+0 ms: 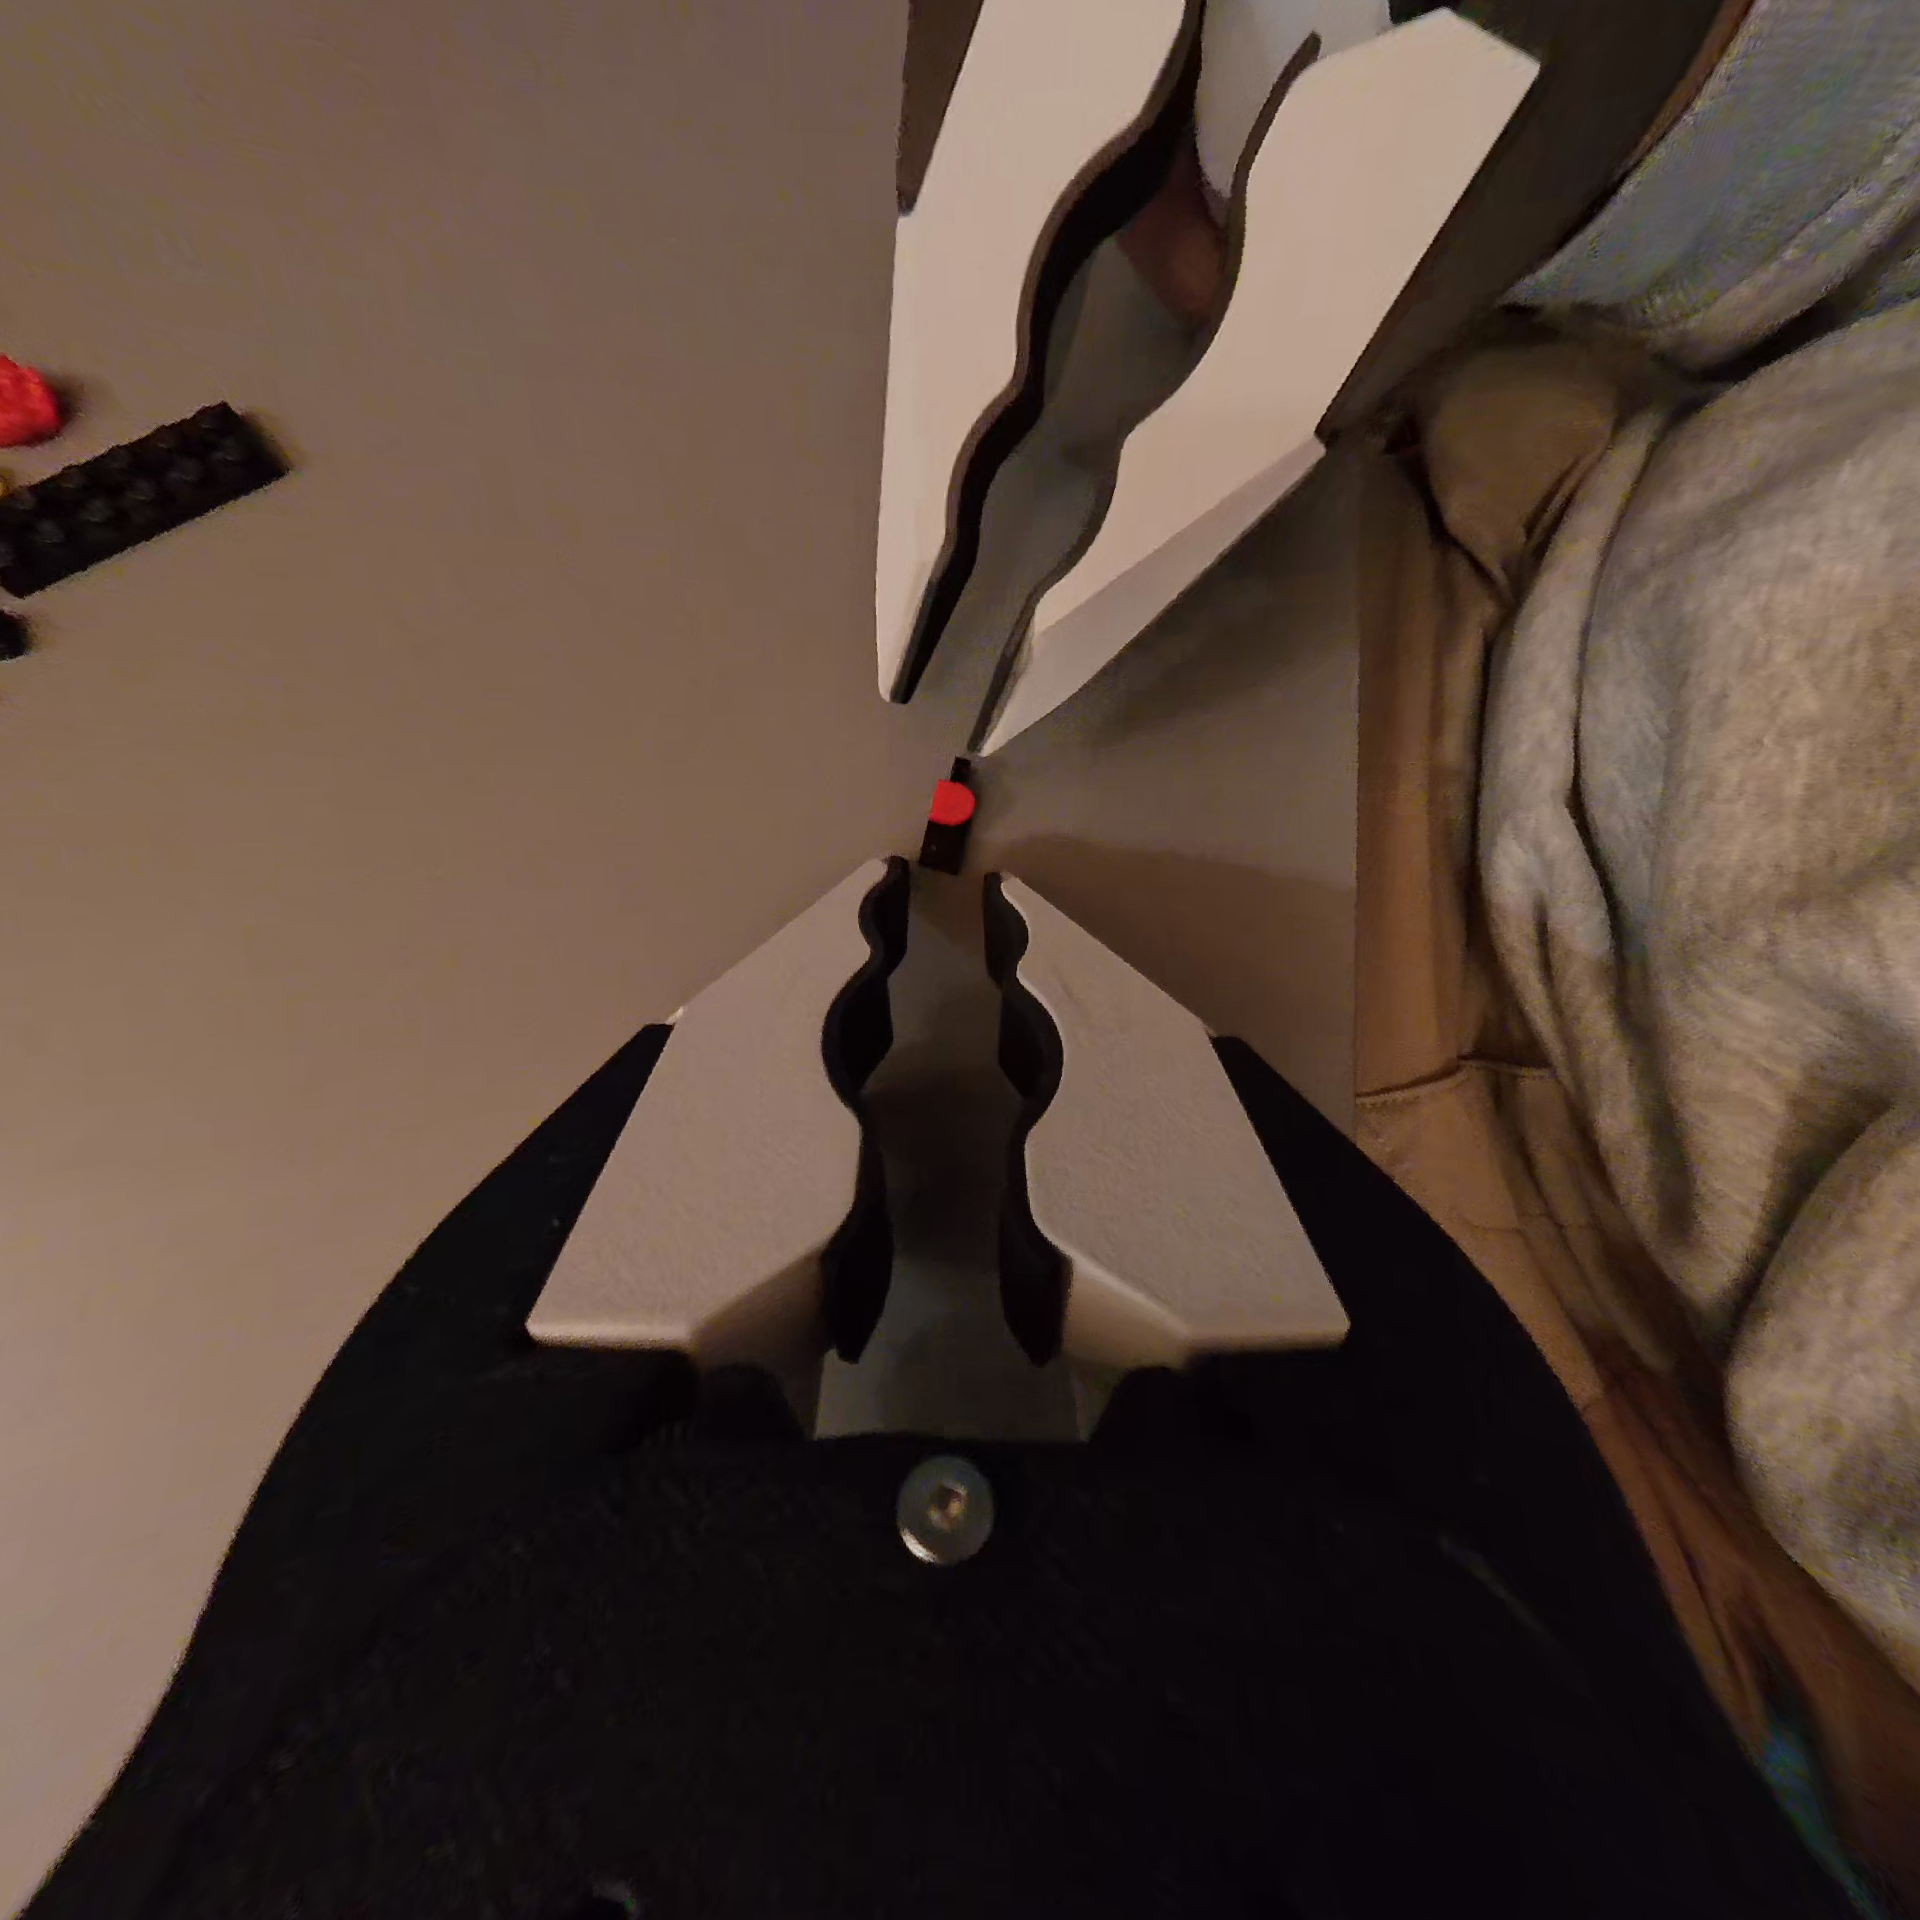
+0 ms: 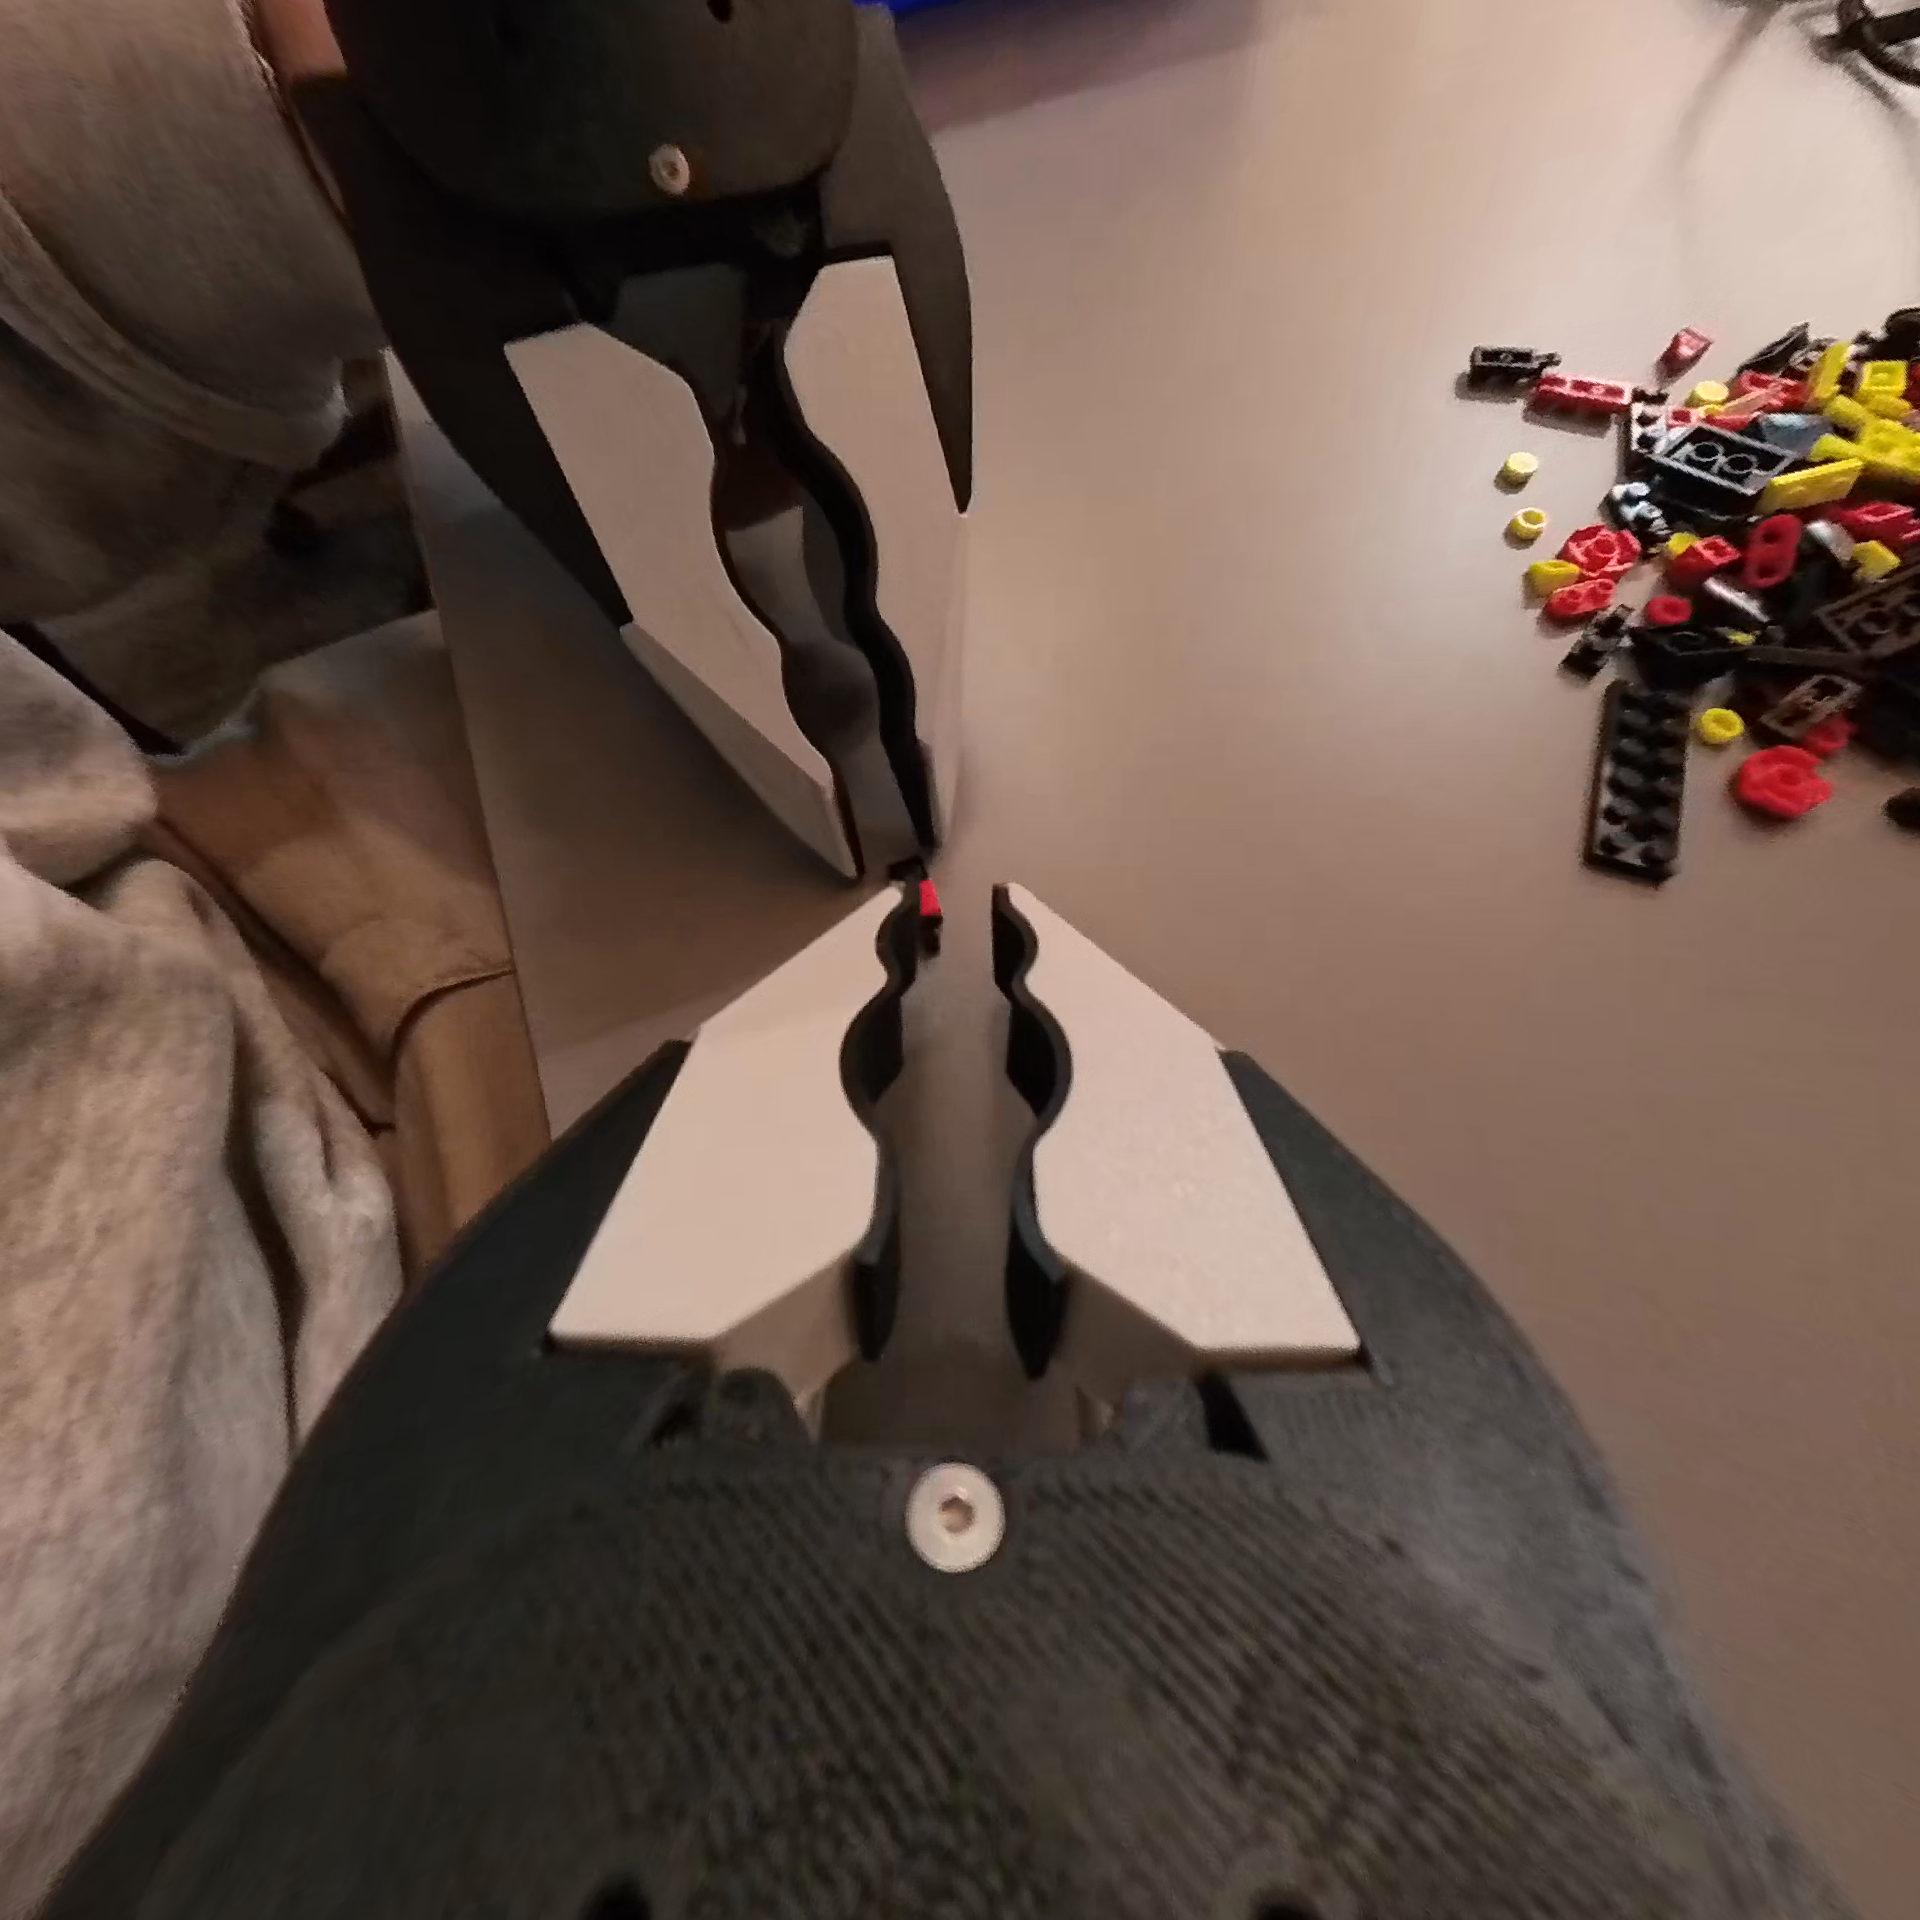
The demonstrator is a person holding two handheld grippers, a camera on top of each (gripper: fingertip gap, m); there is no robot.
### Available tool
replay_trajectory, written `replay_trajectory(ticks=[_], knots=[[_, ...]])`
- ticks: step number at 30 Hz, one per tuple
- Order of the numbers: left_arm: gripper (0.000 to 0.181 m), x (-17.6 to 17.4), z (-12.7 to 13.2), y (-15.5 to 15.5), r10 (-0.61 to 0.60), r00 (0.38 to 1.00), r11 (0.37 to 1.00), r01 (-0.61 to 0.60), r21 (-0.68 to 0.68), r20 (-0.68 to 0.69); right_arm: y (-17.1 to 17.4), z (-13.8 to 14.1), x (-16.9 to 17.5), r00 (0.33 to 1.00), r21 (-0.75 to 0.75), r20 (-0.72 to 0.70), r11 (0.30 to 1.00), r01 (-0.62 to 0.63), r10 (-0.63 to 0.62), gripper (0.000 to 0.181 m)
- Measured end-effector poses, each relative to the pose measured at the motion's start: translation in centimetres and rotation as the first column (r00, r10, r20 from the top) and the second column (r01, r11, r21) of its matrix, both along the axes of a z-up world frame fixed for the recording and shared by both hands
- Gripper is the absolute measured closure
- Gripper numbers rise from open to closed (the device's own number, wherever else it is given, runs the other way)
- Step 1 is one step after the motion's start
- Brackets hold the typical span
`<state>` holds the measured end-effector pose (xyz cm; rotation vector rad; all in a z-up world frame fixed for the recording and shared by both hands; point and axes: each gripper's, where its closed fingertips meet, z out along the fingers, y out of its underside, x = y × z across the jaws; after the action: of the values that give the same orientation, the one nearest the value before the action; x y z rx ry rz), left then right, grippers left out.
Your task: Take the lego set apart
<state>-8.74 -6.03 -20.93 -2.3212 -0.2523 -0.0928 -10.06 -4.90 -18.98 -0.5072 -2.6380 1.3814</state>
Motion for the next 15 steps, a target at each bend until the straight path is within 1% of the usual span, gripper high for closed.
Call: replay_trajectory(ticks=[1,5,9,11,13,15], knots=[[0.166,0.0,0.0,0.0,0.0,1.0,1.0,0.0,0.0,0.002,0.0,0.1,0.0,1.0,-0.011,0.012,1.0,-0.003,0.003,0.168],[0.166,-0.2,0.0,0.1,0.013,1.0,1.0,-0.013,0.003,0.011,-0.1,-0.3,0.3,0.999,0.006,0.033,1.0,-0.02,0.02,0.166],[0.165,-0.3,0.0,0.4,0.013,1.0,1.0,-0.013,0.001,-0.003,-0.2,-1.3,0.3,1.0,0.078,0.014,0.997,-0.019,0.018,0.169],[0.165,-0.2,0.0,0.5,0.006,1.0,1.0,-0.006,0.0,-0.002,-0.4,-1.3,0.5,0.999,0.086,0.003,0.996,-0.033,0.033,0.17],[0.166,-0.1,0.0,0.6,0.0,1.0,1.0,0.0,0.001,0.006,-0.8,-1.2,0.6,0.999,0.082,0.001,0.996,-0.045,0.045,0.17],[0.172,-0.1,0.0,0.6,-0.001,1.0,1.0,0.001,0.004,0.006,-0.9,-1.3,0.7,0.999,0.089,0.0,0.995,-0.048,0.048,0.17]])
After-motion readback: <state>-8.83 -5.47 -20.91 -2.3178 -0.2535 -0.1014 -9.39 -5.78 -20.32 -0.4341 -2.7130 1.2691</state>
